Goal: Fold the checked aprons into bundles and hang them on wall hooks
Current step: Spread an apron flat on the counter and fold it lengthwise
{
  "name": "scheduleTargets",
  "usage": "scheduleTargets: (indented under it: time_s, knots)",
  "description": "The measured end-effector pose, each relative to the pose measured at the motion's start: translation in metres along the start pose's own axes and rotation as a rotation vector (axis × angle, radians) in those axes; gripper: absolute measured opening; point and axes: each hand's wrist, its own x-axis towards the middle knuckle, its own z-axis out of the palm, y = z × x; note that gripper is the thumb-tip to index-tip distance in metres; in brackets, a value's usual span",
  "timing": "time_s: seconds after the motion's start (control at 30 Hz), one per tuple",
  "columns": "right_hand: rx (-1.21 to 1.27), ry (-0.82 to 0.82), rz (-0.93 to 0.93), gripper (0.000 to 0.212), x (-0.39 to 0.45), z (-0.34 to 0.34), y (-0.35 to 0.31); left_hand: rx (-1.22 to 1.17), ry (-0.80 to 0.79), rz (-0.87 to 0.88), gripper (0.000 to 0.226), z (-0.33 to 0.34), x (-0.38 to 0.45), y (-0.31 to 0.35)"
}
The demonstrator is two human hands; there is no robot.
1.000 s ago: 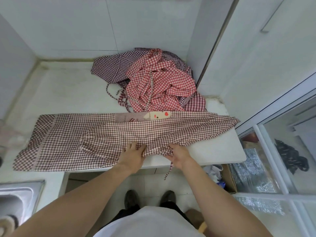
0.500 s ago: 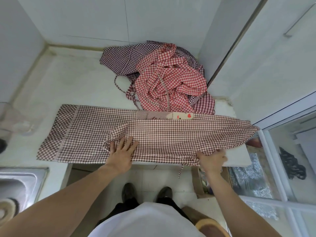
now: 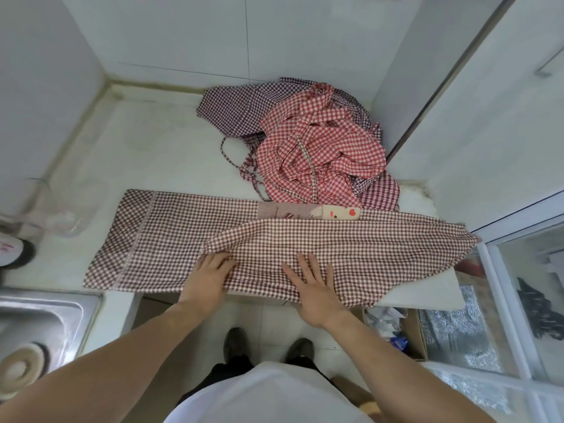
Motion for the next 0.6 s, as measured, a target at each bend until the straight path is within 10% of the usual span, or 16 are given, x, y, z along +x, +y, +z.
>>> scheduleTargets:
  time_s: [0.4, 0.6]
  knots:
    - [0.028, 0.269, 0.097, 0.069, -0.019, -0.009, 0.063, -0.189, -0.048, -0.137, 0.033, -0.033, 0.028, -0.035]
    - [0.115, 0.085, 0.051, 0.036, -0.016, -0.078, 0.079, -0.200, -0.214, -0.264, 0.047, -0.048, 0.050, -0.032]
